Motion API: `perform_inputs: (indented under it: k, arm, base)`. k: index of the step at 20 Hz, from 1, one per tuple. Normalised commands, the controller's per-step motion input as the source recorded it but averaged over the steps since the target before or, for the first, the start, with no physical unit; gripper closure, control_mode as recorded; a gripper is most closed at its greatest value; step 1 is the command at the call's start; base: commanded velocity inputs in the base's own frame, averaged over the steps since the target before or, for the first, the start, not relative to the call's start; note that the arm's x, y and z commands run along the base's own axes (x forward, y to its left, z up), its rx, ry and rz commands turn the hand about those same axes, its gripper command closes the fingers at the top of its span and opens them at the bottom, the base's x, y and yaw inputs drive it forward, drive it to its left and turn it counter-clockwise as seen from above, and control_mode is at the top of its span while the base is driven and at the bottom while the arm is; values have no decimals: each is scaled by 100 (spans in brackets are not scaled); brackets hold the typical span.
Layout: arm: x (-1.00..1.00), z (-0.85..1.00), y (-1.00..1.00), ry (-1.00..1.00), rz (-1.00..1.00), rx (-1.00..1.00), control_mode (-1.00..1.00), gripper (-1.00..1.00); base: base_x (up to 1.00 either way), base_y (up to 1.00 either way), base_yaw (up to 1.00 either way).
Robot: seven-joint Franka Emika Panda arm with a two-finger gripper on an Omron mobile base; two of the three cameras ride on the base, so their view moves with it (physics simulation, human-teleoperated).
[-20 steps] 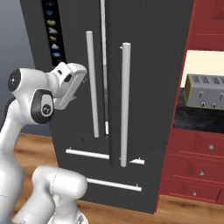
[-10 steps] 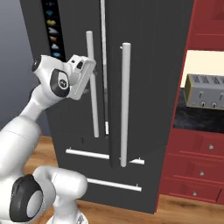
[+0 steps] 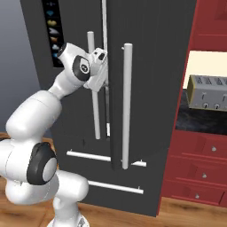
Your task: Retrieve the tangerine and mango from the fridge and place them into the bowl on the dining table.
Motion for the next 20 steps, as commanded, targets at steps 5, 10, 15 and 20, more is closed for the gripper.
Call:
perform_inputs:
  k: [5, 10, 15, 20]
  arm:
    - [-42, -4, -92, 0, -17, 0, -100, -100]
    - [-100, -2, -85, -17, -16, 1, -100, -100]
    - [-100, 4, -32, -22, -3, 2, -100, -100]
    - [-84, 15, 30, -12, 0, 1, -100, -100]
  base:
    - [0, 0, 0]
    - [0, 0, 0]
    - [0, 0, 0]
    - [0, 0, 0]
